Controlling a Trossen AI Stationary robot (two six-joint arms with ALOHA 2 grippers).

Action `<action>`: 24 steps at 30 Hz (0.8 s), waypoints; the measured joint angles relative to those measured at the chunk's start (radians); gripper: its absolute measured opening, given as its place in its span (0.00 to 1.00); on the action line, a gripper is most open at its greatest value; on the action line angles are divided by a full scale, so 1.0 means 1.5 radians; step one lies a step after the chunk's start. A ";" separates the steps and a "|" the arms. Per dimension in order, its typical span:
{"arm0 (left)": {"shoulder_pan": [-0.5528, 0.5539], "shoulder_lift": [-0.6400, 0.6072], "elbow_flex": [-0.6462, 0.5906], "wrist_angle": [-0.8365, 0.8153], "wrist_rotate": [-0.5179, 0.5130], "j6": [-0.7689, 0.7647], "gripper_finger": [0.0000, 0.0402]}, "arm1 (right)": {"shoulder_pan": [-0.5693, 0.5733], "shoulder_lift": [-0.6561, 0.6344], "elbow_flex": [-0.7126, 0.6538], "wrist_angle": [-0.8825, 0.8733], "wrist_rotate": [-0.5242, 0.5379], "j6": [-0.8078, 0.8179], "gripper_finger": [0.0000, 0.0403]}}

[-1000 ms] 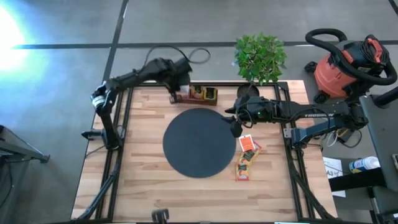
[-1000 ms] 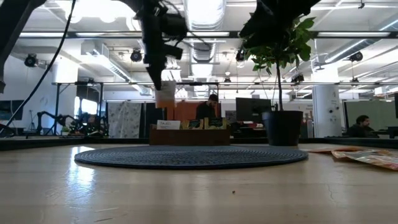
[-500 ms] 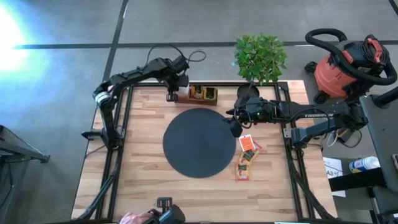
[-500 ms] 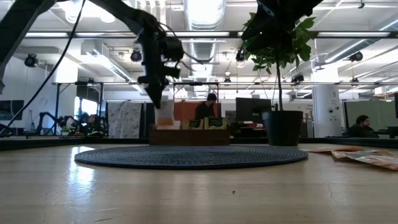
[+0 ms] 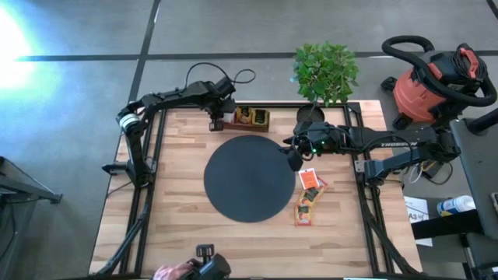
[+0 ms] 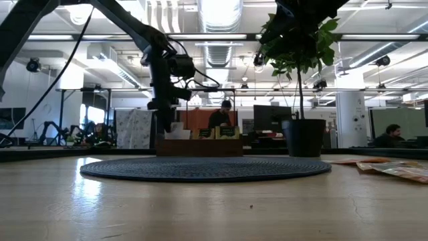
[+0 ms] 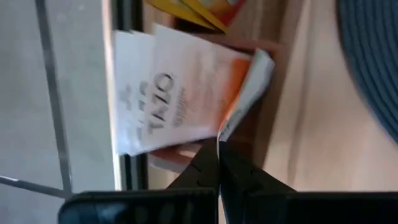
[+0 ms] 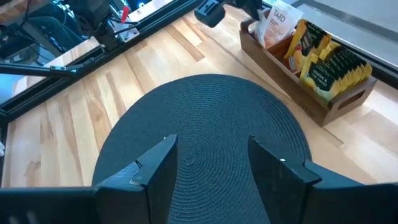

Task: Pick & Place Tea
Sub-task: Put the white tea bag into the left section of the brown wooden organizer

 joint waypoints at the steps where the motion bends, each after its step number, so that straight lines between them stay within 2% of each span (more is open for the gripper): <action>1: 0.001 0.000 -0.002 0.009 0.000 -0.001 0.00 | 0.000 0.000 0.000 0.000 0.000 0.002 0.48; 7: 0.004 0.000 -0.016 0.046 -0.005 -0.028 0.01 | 0.000 0.000 0.000 0.000 0.000 0.003 0.48; 13: 0.007 0.000 -0.020 0.048 -0.010 -0.065 0.12 | 0.000 0.000 -0.001 0.000 0.000 0.003 0.48; 19: 0.007 0.000 -0.019 0.044 -0.105 -0.078 0.22 | 0.000 0.000 -0.001 0.000 0.000 0.003 0.48; 24: 0.005 -0.011 -0.017 0.036 -0.147 -0.093 0.24 | 0.000 0.000 -0.002 0.000 0.000 0.003 0.48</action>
